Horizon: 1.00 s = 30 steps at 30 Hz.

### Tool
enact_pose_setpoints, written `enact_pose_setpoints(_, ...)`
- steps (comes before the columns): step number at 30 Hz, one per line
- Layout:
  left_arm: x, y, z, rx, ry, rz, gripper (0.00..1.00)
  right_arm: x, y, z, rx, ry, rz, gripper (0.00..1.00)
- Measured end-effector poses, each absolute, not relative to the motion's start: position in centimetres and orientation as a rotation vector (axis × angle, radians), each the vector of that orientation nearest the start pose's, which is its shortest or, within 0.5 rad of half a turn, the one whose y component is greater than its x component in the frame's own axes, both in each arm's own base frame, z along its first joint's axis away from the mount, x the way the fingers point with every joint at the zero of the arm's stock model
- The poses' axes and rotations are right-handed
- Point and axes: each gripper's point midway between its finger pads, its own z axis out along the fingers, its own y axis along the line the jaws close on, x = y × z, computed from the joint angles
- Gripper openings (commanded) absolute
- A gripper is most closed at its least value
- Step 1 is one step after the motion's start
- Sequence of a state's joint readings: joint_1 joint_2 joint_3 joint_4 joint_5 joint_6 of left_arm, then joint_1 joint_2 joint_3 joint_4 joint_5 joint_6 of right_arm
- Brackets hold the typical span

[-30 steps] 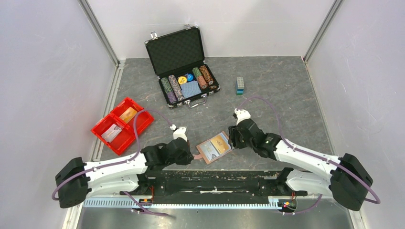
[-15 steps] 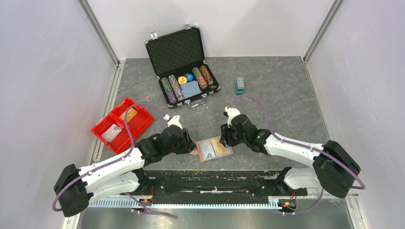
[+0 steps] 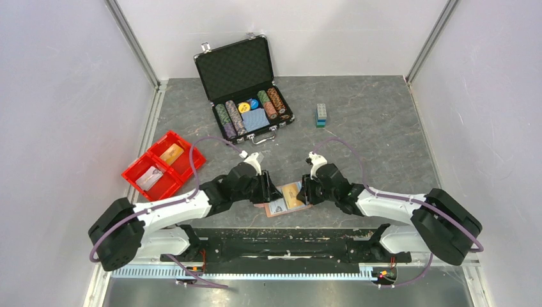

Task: Take the credit cards out of the card holder
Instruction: Remove the credit card from the card holder.

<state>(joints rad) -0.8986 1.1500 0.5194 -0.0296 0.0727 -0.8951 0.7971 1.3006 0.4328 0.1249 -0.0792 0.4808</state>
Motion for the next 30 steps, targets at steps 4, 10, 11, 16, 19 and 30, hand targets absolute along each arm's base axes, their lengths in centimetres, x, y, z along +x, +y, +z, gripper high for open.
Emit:
enact_pose_setpoints(4, 17.3, -29.4, 8.5, 0.060, 2.418, -1.034, 0.45, 18.6, 24.4, 2.4, -0.358, 2.372, 0.778, 0.27)
enact_pose_setpoints(10, 17.7, -30.1, 6.2, 0.060, 2.437, -1.025, 0.46, 17.3, 24.0, 2.3, -0.251, 2.354, 0.882, 0.23)
enact_pose_setpoints(11, 17.6, -30.1, 5.7, 0.061, 2.447, -1.022, 0.46, 17.0, 24.0, 2.3, -0.232, 2.352, 0.902, 0.23)
enact_pose_setpoints(16, 17.2, -29.9, 4.3, 0.066, 2.476, -1.012, 0.46, 16.3, 23.5, 2.5, -0.205, 2.363, 0.924, 0.27)
enact_pose_setpoints(19, 17.3, -30.2, 4.2, 0.069, 2.472, -1.018, 0.47, 16.2, 23.1, 2.8, -0.207, 2.370, 0.898, 0.28)
enact_pose_setpoints(30, 17.5, -30.7, 4.0, 0.069, 2.459, -1.038, 0.47, 18.6, 24.2, 4.8, -0.266, 2.340, 0.825, 0.25)
